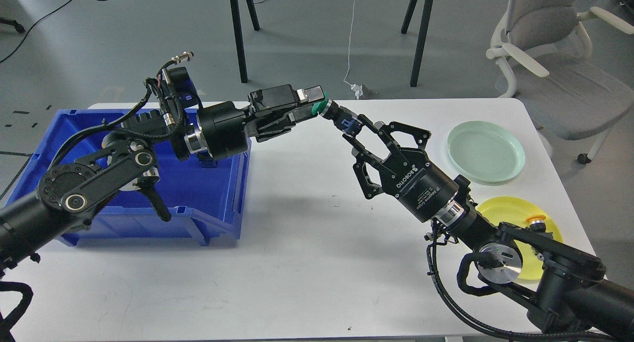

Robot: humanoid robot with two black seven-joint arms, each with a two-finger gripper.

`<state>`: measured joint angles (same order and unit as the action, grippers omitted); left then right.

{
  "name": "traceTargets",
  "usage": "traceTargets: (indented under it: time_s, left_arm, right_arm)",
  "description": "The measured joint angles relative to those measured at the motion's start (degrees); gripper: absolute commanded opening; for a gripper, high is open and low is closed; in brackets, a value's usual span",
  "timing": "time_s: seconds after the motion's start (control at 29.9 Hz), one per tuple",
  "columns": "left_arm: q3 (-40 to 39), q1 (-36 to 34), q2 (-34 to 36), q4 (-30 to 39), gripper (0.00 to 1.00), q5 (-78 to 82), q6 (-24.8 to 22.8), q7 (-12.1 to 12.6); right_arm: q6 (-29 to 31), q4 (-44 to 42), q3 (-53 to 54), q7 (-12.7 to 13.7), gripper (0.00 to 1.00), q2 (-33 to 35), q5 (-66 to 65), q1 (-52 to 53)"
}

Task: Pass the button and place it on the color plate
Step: 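Close the right gripper on the green button and open the left gripper, then carry the green button with the right gripper onto the pale green plate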

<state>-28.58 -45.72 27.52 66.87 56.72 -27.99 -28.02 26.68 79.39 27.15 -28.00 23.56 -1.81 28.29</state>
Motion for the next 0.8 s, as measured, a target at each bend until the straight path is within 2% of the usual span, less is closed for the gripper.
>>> traceTargets:
  time_s: [0.23,0.57,0.67,0.8]
  left_arm:
    - [-0.13,0.01,-0.33,-1.02,0.78,-0.22,0.0,0.0]
    - [-0.07,0.27,-0.43,-1.22,0.79,-3.62,-0.01,0.0]
    - [0.02,0.81,-0.61,-1.22,0.79,-3.63,-0.01,0.01]
    - [0.29,1.01,-0.73,-1.22,0.79,-3.51,-0.02,0.01]
  right_arm:
    - [0.56,1.05,4.58,0.0,0.19,3.34,0.04,-3.17]
    - [1.33,0.07,15.21,0.0,0.18,11.96,0.14,-10.83]
    - [1.34,-3.4,17.56,0.0,0.18,14.32,0.15,-12.7]
    - [1.34,-12.16,18.75,0.0,0.18,15.53,0.14,-13.09]
